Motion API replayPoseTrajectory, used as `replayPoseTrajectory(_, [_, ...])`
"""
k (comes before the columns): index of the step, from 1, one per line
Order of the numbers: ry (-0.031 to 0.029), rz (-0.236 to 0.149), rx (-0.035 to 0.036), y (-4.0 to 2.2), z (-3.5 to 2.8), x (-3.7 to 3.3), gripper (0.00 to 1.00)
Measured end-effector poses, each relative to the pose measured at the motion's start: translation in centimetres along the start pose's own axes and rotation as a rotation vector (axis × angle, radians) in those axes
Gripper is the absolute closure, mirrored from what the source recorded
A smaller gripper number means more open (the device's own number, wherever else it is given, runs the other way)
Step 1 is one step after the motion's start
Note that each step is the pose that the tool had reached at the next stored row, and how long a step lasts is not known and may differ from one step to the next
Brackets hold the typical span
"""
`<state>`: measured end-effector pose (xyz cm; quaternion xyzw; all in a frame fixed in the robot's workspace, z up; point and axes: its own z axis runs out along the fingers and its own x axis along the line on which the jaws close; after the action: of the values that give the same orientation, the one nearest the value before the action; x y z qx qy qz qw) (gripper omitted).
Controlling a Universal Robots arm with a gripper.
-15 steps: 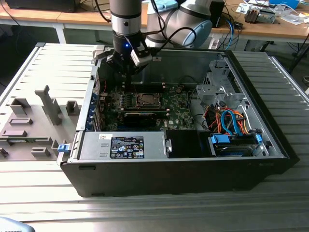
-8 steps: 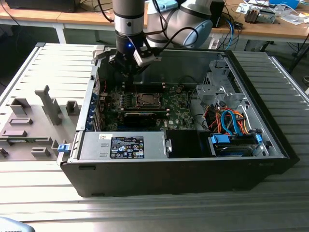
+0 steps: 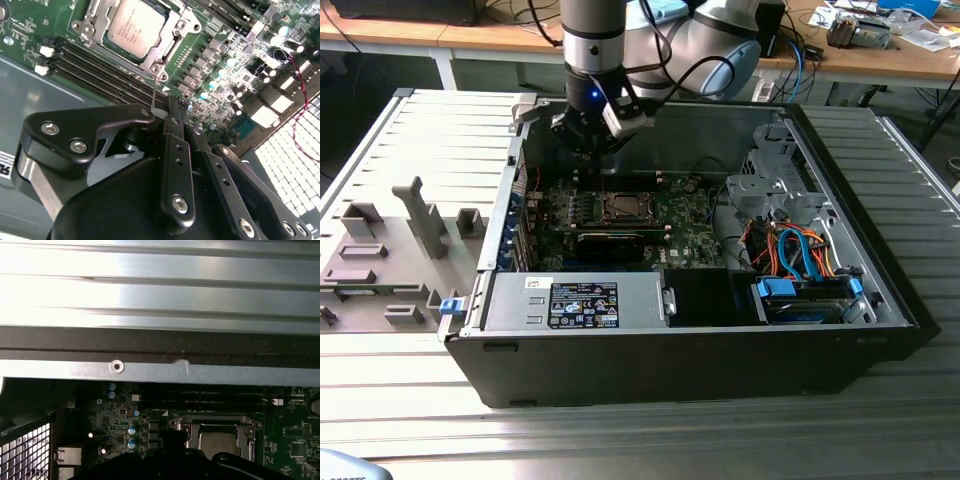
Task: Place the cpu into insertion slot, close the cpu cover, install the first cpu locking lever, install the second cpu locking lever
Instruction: 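Install the first cpu locking lever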
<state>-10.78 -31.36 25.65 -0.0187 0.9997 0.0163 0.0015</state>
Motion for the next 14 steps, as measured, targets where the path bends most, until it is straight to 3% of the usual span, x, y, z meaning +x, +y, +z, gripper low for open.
replayPoseTrajectory(14, [0.0007, 0.0, -0.0022, -0.05, 0.01, -1.2, 0.89])
